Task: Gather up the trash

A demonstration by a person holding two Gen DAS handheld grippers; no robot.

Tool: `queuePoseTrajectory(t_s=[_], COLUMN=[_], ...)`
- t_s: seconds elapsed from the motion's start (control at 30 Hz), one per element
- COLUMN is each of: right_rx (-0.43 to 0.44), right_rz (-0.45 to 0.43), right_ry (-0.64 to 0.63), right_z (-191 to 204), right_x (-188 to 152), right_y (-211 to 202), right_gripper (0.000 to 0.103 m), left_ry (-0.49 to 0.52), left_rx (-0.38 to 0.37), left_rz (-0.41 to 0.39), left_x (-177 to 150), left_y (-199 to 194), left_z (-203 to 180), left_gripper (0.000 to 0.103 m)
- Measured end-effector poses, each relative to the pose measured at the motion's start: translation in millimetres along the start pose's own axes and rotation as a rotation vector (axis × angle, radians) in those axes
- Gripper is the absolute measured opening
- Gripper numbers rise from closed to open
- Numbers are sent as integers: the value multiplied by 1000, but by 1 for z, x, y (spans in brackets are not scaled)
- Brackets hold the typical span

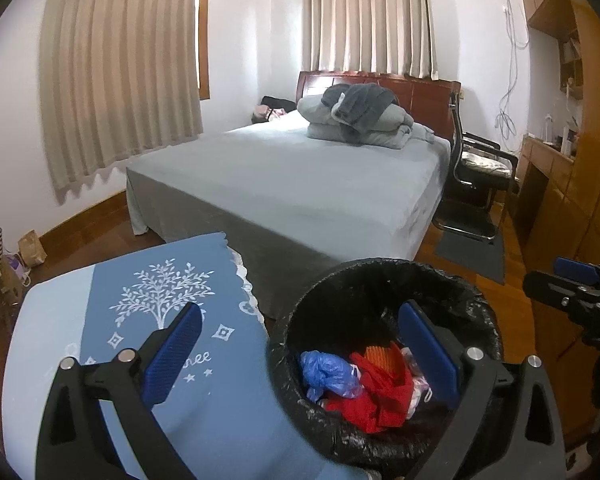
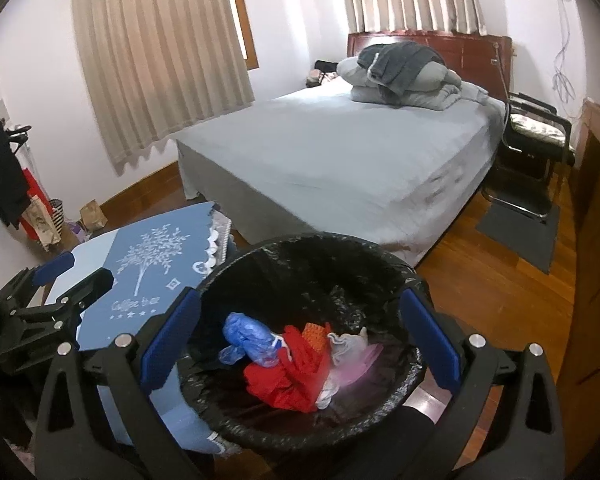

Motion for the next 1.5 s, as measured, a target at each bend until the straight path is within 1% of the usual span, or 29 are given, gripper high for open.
queuePoseTrajectory(t_s=[0.2,0.47,1.5], right_rx=[9,23,25], right_rz=[-1,-14,-18], right_ry=[-25,-44,-55], right_z=[14,27,32], right_x=[-2,1,2], right_y=[-12,-21,-24], right_gripper=[97,97,97], left_ry=[0,-5,-17], left_rx=[13,33,39], left_rz=[-32,-52,-58], left_x=[7,10,13], left_y=[-22,-37,-44], left_z=[0,0,2], left_gripper=[97,97,97])
Point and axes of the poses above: each gripper's, at about its wrist camera, not at the fingertips, and y roughly the way its jaws point, z to its left, x to its top, the point moved 8 cm from there along y, roughly the way its jaws point, and after that the axes turned 10 degrees about y, right-handed, at the moved point
